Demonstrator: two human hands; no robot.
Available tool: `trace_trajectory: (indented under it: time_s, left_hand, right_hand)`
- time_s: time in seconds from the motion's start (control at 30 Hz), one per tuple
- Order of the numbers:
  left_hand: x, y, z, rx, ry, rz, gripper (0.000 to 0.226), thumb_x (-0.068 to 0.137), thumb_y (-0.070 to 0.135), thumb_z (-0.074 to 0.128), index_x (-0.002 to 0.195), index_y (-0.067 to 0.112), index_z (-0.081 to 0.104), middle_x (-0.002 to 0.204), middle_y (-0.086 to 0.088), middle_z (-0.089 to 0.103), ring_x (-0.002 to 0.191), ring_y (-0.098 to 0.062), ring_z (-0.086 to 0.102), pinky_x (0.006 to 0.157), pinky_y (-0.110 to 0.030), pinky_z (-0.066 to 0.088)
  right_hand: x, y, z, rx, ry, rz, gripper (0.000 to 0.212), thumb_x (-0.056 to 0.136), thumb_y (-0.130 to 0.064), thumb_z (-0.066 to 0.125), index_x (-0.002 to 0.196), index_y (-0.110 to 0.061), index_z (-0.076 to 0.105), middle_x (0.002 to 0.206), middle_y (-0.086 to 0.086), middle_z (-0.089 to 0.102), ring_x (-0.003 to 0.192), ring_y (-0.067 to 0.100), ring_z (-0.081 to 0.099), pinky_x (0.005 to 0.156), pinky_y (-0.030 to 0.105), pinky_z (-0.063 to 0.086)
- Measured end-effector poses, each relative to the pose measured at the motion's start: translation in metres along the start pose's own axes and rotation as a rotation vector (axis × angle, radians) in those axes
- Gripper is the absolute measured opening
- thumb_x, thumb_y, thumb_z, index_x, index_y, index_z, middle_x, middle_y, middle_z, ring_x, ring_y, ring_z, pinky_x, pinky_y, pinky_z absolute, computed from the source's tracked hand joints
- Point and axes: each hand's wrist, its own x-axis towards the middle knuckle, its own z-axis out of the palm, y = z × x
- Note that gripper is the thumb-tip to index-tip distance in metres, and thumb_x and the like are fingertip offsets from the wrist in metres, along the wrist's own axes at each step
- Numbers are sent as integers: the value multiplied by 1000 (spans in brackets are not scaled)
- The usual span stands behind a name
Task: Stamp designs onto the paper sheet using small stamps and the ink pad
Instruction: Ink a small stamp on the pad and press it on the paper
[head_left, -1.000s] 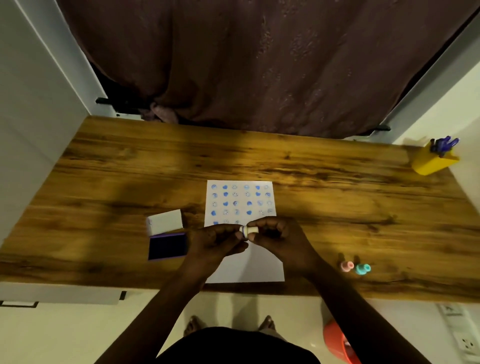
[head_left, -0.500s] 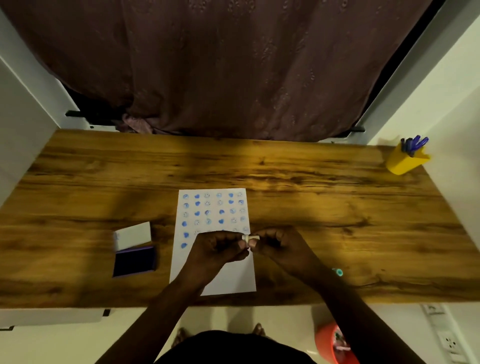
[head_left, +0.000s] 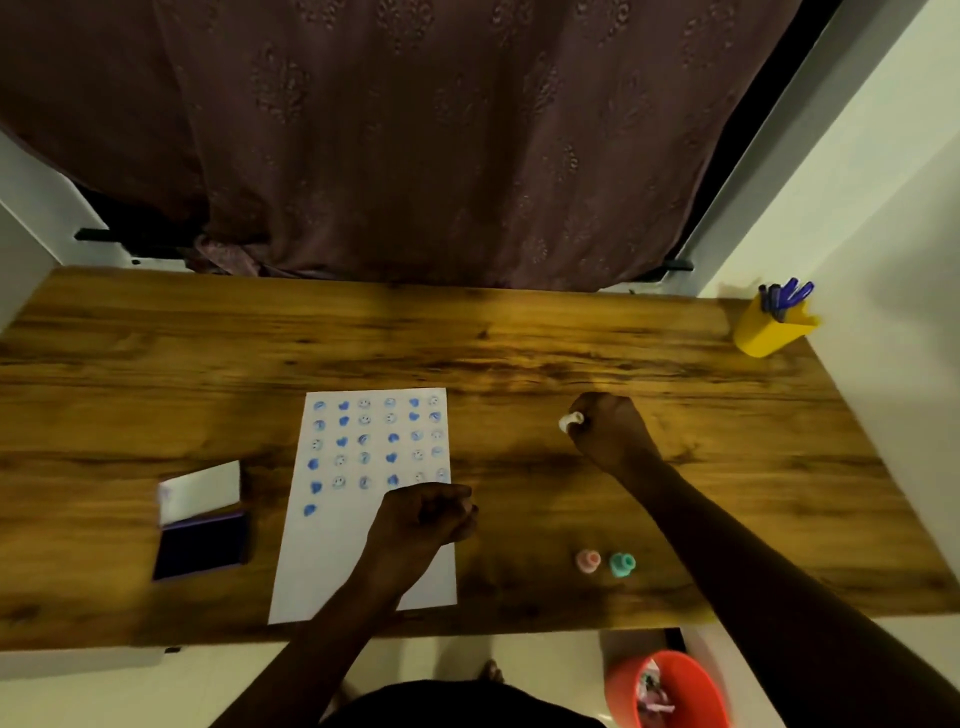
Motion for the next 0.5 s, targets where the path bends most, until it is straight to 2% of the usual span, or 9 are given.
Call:
trace_trajectory:
  time_s: [0.07,0.17,0.27,0.37,0.5]
  left_hand:
    - [2,-3,2,1,8,-2,35,92,-4,69,84,27,84,87,-11,81,91,-37,75,90,-54,60]
    - [4,-7,6,-4,7,4,36,91,-4,69,86,28,84,87,-10,82,86,-30,78,90,-53,61]
    - [5,-9,8,17,24,14,30,90,1,72,88,29,84,90,-10,83,90,-35,79,88,-51,62]
    - [8,-11,10,22,29,16,28,90,2,72,88,27,84,91,-10,82,89,-31,79,89,-52,62]
    - [9,-11,12,31,21,10,30,91,-1,70,87,26,84,90,-11,82,87,-29,80,87,-48,63]
  right_hand:
    - [11,5,0,-42,3,-16,16,91,-25,64,93,-13,75,97,9,76,87,30,71,72,34,57]
    - [20,9,2,-79,1,-41,16,91,-24,65,97,-13,75,98,10,75,91,30,71,72,30,53]
    - [24,10,4,-51,-30,-33,17,90,-22,67,103,-15,76,101,8,77,94,27,72,75,31,57]
    - [23,13,4,-43,-29,-35,19,90,-20,68,106,-17,77,103,7,77,97,27,72,79,33,59]
    - [17,13,-2,-81,-2,-64,38,91,-29,70,125,-13,69,112,13,75,104,32,70,84,37,59]
